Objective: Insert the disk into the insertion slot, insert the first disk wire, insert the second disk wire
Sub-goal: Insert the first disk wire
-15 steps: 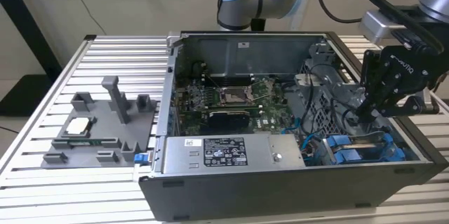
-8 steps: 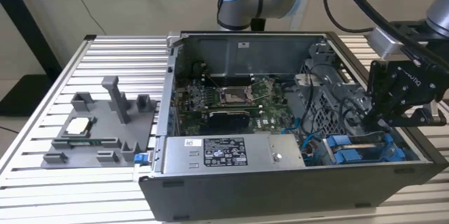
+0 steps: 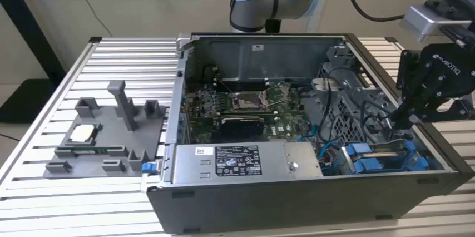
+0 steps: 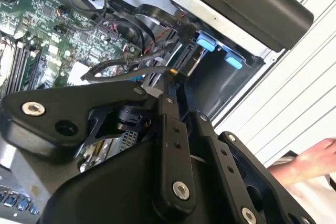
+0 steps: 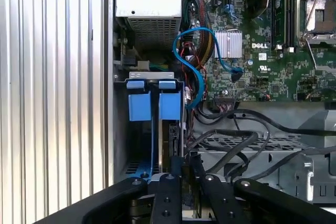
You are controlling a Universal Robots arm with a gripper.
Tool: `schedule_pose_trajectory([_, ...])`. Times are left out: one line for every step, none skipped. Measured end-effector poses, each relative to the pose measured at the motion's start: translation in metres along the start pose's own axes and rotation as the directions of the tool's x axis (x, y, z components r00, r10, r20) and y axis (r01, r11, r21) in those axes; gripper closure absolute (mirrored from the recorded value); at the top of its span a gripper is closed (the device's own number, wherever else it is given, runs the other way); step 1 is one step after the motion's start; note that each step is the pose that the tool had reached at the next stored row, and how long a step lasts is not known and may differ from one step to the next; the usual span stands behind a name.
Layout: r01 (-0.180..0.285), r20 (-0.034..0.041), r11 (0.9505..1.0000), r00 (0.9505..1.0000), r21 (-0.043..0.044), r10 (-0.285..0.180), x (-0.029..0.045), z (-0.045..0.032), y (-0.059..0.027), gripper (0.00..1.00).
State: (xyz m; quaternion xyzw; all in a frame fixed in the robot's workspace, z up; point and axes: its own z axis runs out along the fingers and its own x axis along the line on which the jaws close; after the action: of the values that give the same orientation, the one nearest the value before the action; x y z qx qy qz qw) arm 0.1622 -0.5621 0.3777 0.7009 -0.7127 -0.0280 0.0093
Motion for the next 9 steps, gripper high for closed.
schedule_pose_trajectory([0.0,0.0001,1.0,1.0,0.0,0.0,0.0,-0.0001,0.0,0.81])
schedule_pose_trajectory([0.0,-0.0001,1.0,1.0,0.0,0.0,0.0,-0.0004,0.0,0.81])
schedule_pose_trajectory([0.0,-0.0001,1.0,1.0,0.0,0.0,0.0,-0.0006,0.0,0.81])
schedule_pose_trajectory([0.0,-0.0001,1.0,1.0,0.0,0.0,0.0,-0.0017,0.0001,0.81])
schedule_pose_trajectory([0.0,-0.0005,1.0,1.0,0.0009,0.0,-0.0001,-0.0008,0.0003,0.81])
schedule_pose_trajectory([0.0,-0.0005,1.0,1.0,0.0009,0.0,-0.0001,0.001,0.0003,0.81])
schedule_pose_trajectory([0.0,-0.0007,1.0,1.0,0.0009,0.0,0.0,0.0027,0.0002,0.81])
schedule_pose_trajectory([0.0,-0.0006,1.0,1.0,0.0008,0.0,0.0,0.0046,0.0001,0.81])
schedule_pose_trajectory([0.0,-0.0004,1.0,1.0,0.0008,0.0,0.0,0.0059,0.0,0.81])
